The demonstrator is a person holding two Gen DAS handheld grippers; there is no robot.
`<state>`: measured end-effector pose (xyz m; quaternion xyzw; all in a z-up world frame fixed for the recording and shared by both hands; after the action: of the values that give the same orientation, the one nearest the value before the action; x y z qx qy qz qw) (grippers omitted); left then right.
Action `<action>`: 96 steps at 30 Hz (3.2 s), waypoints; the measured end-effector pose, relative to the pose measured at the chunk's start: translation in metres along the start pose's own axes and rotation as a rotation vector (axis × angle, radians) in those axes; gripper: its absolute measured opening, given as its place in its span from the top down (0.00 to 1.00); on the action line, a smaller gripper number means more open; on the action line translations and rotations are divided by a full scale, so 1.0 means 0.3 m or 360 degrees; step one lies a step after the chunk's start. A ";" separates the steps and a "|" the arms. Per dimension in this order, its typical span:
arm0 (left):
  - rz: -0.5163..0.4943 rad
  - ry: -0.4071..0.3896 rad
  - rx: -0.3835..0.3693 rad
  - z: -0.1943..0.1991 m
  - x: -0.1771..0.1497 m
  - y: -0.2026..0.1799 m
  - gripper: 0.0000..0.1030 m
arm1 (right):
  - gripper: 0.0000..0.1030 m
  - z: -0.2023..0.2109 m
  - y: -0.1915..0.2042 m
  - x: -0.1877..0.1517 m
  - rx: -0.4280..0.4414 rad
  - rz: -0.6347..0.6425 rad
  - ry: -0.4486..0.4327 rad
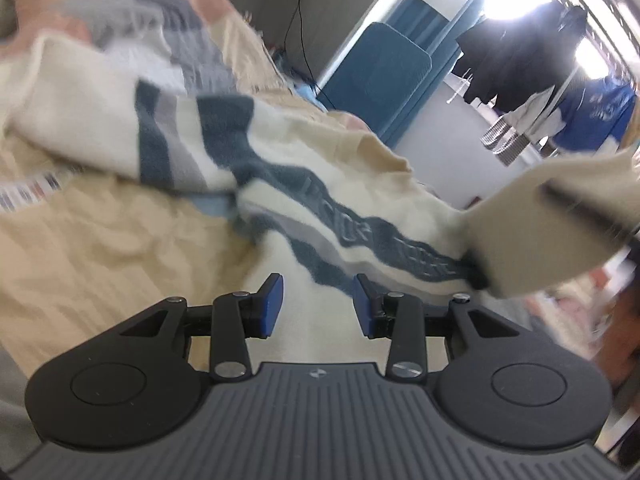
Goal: Fold large clothes
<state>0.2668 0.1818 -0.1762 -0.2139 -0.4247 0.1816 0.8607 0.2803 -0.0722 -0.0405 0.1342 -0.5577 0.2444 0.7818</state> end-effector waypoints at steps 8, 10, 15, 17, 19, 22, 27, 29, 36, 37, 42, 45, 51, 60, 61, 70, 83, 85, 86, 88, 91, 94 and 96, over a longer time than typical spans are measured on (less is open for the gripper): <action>0.0026 0.0008 -0.0048 -0.035 0.003 0.016 0.58 | 0.87 -0.176 0.233 -0.366 0.0109 -0.0032 0.0460; 0.0063 0.0005 -0.0051 -0.036 0.007 0.034 0.58 | 0.84 -0.165 0.242 -0.382 0.0118 -0.0002 0.0515; 0.0097 -0.0004 -0.0090 -0.036 0.016 0.039 0.58 | 0.41 -0.074 0.241 -0.333 0.0324 -0.0236 0.0562; 0.0082 -0.0004 -0.0102 -0.032 0.011 0.030 0.58 | 0.41 -0.028 0.270 -0.342 0.0386 -0.0278 0.0572; 0.0053 0.0011 -0.0107 -0.035 0.002 0.019 0.58 | 0.40 0.009 0.276 -0.340 0.0398 -0.0316 0.0595; 0.0016 0.0033 -0.0116 -0.035 -0.015 -0.004 0.58 | 0.41 0.049 0.265 -0.335 0.0391 -0.0343 0.0616; -0.0063 0.0102 -0.0173 -0.042 -0.072 -0.068 0.59 | 0.40 0.064 0.204 -0.319 0.0226 -0.0297 0.0575; -0.0108 0.0143 -0.0181 -0.057 -0.102 -0.095 0.61 | 0.40 0.053 0.160 -0.313 0.0139 -0.0326 0.0541; -0.0310 0.0328 -0.0057 -0.201 -0.216 -0.126 0.79 | 0.42 -0.061 0.025 -0.366 -0.0114 -0.0504 0.0480; -0.0337 0.0349 -0.0019 -0.214 -0.224 -0.120 0.81 | 0.43 -0.081 0.017 -0.375 -0.0127 -0.0516 0.0492; -0.0348 0.0346 0.0021 -0.224 -0.228 -0.107 0.82 | 0.46 -0.157 0.012 -0.456 -0.0138 -0.0512 0.0637; -0.0308 0.0310 0.0066 -0.206 -0.218 -0.103 0.82 | 0.46 -0.173 0.000 -0.502 -0.0109 -0.0581 0.0710; -0.0284 0.0156 0.0228 -0.100 -0.131 -0.083 0.82 | 0.46 -0.117 -0.013 -0.465 -0.0081 -0.0676 0.0647; -0.0308 0.0100 0.0708 -0.009 0.175 0.151 0.81 | 0.46 -0.099 -0.034 -0.464 -0.0095 -0.0765 0.0643; -0.0294 0.0096 0.0760 -0.003 0.214 0.189 0.81 | 0.46 -0.101 -0.039 -0.464 -0.0099 -0.0775 0.0643; -0.0473 0.0126 0.1201 -0.029 0.451 0.473 0.80 | 0.46 -0.122 -0.054 -0.445 -0.0132 -0.0783 0.0607; -0.0559 0.0105 0.1585 -0.124 0.489 0.630 0.73 | 0.45 -0.188 -0.087 -0.448 -0.0123 -0.0850 0.0598; -0.0568 0.0136 0.1627 -0.120 0.498 0.638 0.90 | 0.45 -0.187 -0.099 -0.447 -0.0133 -0.0871 0.0584; -0.0568 0.0145 0.1632 -0.112 0.504 0.632 0.92 | 0.45 -0.187 -0.105 -0.445 -0.0136 -0.0878 0.0574; -0.0577 0.0146 0.1610 -0.087 0.524 0.596 0.93 | 0.45 -0.184 -0.116 -0.436 -0.0137 -0.0884 0.0551; -0.0644 0.0102 0.1556 -0.016 0.569 0.482 0.94 | 0.45 -0.167 -0.128 -0.424 -0.0141 -0.0876 0.0524; -0.0651 0.0068 0.1428 0.080 0.610 0.332 0.94 | 0.45 -0.138 -0.134 -0.420 -0.0137 -0.0879 0.0502; -0.0681 0.0039 0.1339 0.146 0.636 0.207 0.94 | 0.45 -0.117 -0.138 -0.422 -0.0143 -0.0885 0.0496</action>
<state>0.3324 0.3378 -0.0600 0.2438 -0.3385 0.1539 0.8957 0.2978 -0.1197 -0.1686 0.2078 -0.3835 0.0143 0.8998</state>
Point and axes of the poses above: each gripper's, at about its wrist camera, not at the fingertips, and z roughly against the way its jaws point, y to its left, x to its top, the point moved 6 cm from there along -z, roughly the way its jaws point, and after that the axes turned 2 degrees about x, right-handed, at the moved point
